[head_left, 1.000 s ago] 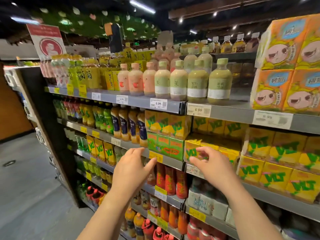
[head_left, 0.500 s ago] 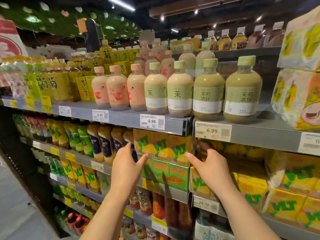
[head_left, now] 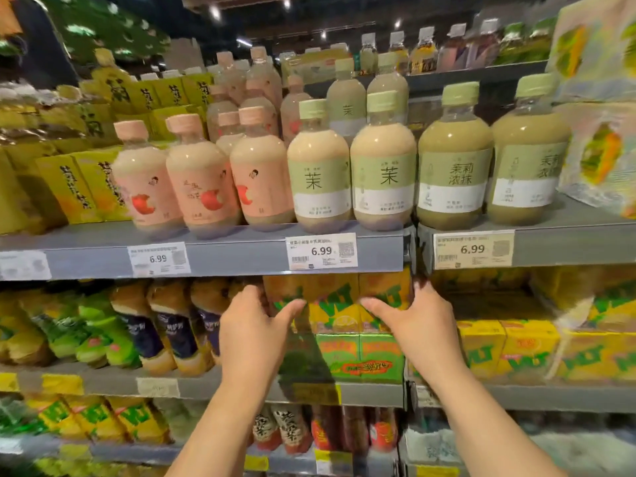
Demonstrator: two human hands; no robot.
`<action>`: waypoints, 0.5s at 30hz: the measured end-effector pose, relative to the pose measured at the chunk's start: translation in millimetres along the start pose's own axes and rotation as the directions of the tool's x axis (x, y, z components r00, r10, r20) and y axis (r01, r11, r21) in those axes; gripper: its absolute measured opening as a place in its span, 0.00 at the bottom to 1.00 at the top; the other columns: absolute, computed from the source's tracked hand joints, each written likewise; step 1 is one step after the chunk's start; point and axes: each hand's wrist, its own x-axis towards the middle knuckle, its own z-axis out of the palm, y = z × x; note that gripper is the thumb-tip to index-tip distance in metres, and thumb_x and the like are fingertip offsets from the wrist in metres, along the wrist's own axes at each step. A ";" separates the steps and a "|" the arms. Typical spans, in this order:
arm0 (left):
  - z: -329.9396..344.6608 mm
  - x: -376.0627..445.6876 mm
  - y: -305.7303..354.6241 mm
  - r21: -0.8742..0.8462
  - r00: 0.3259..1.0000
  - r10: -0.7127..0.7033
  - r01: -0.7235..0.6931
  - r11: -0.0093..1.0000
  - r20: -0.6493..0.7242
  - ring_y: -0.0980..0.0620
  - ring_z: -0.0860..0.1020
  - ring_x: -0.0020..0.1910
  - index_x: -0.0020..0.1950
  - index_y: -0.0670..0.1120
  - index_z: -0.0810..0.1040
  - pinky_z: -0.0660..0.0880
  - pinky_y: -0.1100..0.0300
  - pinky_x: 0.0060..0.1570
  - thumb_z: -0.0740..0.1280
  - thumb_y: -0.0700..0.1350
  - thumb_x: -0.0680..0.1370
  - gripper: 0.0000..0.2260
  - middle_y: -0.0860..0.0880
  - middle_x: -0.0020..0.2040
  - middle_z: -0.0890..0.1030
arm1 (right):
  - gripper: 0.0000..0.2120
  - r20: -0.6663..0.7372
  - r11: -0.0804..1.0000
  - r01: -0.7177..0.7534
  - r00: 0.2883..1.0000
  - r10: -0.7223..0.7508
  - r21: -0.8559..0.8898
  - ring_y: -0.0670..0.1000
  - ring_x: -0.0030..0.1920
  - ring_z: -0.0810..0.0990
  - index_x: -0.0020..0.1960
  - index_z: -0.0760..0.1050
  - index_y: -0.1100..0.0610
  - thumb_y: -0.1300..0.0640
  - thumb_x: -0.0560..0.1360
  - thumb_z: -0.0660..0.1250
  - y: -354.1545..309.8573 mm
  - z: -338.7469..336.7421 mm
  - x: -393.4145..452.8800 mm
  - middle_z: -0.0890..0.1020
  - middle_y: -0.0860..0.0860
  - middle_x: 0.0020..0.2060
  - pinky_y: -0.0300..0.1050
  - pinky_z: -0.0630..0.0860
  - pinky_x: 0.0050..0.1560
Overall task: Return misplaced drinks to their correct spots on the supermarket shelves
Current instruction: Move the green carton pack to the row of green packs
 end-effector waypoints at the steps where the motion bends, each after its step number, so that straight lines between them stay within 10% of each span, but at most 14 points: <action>1: -0.4 1.3 -0.8 -0.015 1.000 0.002 -0.002 1.000 0.001 0.49 0.70 0.32 0.36 0.44 0.68 0.64 0.53 0.33 0.74 0.62 0.67 0.24 0.49 0.33 0.74 | 0.33 0.003 1.000 -0.005 1.000 0.005 0.010 0.53 0.53 0.81 0.60 0.75 0.56 0.35 0.65 0.75 -0.1 0.8 -1.6 0.82 0.50 0.51 0.46 0.77 0.49; 8: 8.6 -10.1 15.7 -0.173 0.997 0.060 -0.050 0.984 0.054 0.52 0.70 0.30 0.35 0.45 0.68 0.63 0.53 0.31 0.75 0.62 0.65 0.25 0.49 0.31 0.72 | 0.19 -0.078 0.996 -0.049 0.995 0.054 0.075 0.46 0.42 0.80 0.48 0.75 0.51 0.43 0.66 0.78 12.3 -21.5 -15.6 0.82 0.44 0.41 0.40 0.74 0.38; 15: 40.4 -29.9 58.1 -0.234 0.973 0.207 -0.178 0.956 0.105 0.43 0.73 0.33 0.35 0.43 0.71 0.66 0.53 0.33 0.76 0.60 0.66 0.23 0.47 0.32 0.74 | 0.25 -0.177 0.992 -0.070 0.980 0.088 0.105 0.41 0.48 0.82 0.58 0.77 0.48 0.42 0.64 0.78 45.6 -72.1 -20.2 0.85 0.41 0.47 0.48 0.80 0.53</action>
